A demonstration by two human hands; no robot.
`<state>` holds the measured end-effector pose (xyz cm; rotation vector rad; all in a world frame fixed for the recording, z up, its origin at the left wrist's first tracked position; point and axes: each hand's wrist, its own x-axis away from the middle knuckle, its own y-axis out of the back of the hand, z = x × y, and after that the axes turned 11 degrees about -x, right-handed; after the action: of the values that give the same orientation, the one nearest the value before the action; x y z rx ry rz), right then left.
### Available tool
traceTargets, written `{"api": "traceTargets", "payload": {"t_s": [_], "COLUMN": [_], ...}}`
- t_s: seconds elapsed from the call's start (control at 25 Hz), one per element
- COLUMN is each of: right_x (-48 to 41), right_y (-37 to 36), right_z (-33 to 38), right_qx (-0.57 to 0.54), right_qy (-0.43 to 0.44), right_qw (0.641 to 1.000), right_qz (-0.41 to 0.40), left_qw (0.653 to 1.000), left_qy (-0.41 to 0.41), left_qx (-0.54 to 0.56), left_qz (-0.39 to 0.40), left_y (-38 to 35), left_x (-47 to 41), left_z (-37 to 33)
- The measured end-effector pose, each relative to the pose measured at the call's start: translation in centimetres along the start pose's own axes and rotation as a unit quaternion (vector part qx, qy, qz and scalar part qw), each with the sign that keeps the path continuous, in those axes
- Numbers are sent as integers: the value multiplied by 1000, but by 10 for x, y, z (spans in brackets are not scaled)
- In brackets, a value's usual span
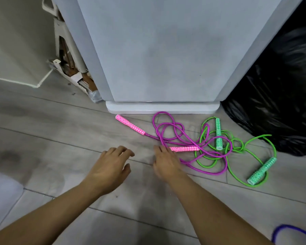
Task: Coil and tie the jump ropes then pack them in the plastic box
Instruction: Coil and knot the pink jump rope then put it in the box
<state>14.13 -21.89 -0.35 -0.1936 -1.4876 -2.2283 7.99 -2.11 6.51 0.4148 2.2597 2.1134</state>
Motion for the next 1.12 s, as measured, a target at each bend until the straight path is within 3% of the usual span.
{"api": "traceTargets", "payload": {"t_s": [0.12, 0.24, 0.4, 0.52, 0.64, 0.84, 0.96, 1.12], "right_x": [-22, -26, -15, 6, 27, 55, 62, 72], "right_y": [-6, -3, -22, -42, -46, -33, -5, 62], "right_z": [-11, -44, -53, -25, 12, 54, 48, 41], "right_qx": [4, 24, 80, 35, -89, -205, -247, -221], "right_qy": [-114, -176, -63, 5, 21, 19, 12, -11], "right_qw": [988, 982, 994, 995, 985, 952, 932, 944], "right_qz": [-100, -65, 47, 88, 149, 228, 264, 246], "left_qw": [1000, 999, 999, 997, 994, 969, 971, 974], "left_qy": [-9, -9, -8, -14, -7, -40, -14, -14], "left_qx": [-6, 5, 5, 0, 4, -43, -35, -80], "left_qz": [12, 32, 53, 73, 107, 242, 236, 214], "left_y": [-17, -29, -41, -41, -38, -39, -33, -8], "left_x": [-3, -1, 6, 8, 13, 35, 38, 43], "left_z": [10, 15, 14, 6, 7, 12, 17, 24]}}
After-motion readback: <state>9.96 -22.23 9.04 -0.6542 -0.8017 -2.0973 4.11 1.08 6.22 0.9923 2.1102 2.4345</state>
